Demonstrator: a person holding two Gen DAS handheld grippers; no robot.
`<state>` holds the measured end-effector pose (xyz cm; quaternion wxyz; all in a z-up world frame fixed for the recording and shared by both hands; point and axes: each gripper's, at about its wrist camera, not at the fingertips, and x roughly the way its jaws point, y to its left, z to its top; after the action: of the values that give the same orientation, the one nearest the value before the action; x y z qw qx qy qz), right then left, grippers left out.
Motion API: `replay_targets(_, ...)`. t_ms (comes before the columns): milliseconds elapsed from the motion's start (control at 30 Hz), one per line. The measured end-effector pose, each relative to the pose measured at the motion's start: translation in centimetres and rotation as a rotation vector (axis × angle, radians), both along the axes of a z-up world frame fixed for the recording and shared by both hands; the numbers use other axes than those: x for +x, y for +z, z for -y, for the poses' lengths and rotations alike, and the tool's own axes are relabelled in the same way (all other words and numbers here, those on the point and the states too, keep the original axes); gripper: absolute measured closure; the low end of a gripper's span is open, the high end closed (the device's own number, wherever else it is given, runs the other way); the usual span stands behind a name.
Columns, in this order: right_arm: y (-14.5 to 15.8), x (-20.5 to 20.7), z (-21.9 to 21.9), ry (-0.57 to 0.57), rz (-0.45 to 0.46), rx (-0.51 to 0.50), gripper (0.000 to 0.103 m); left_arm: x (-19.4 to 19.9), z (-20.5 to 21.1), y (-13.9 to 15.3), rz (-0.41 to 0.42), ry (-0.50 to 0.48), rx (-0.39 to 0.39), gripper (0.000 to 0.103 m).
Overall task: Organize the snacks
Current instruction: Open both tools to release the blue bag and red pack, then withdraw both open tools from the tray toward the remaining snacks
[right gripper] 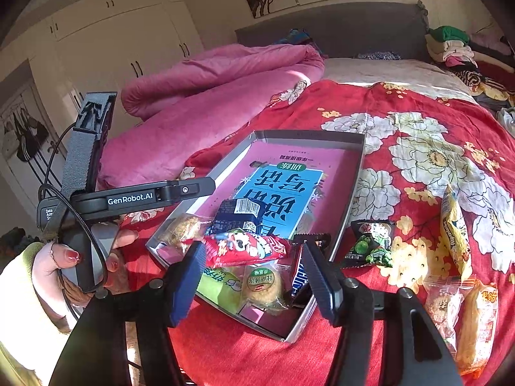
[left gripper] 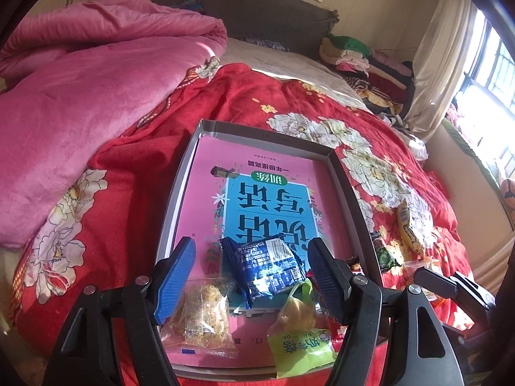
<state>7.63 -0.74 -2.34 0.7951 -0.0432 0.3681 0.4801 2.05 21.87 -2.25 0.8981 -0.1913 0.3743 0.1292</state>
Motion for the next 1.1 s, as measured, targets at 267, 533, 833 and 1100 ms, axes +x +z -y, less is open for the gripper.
replay_targets(267, 1.6, 0.3, 1.5, -0.055, 0.035, 0.041, 0.035, -0.4, 1.3, 1.5, 0.029, -0.02, 0.031, 0.026)
replay_targets(533, 3.0, 0.2, 2.6, -0.091, 0.098, 0.069, 0.03, -0.8, 2.4, 2.7, 0.052, -0.041, -0.002, 0.025)
replay_targets(833, 3.9, 0.4, 4.0, -0.128, 0.114, 0.088, 0.029, -0.9, 3.9, 4.1, 0.075, -0.075, -0.006, 0.025)
replay_targets(1100, 4.8, 0.5, 5.3, -0.156, 0.133, 0.101, 0.029, -1.0, 5.0, 4.9, 0.089, -0.098, -0.008, 0.025)
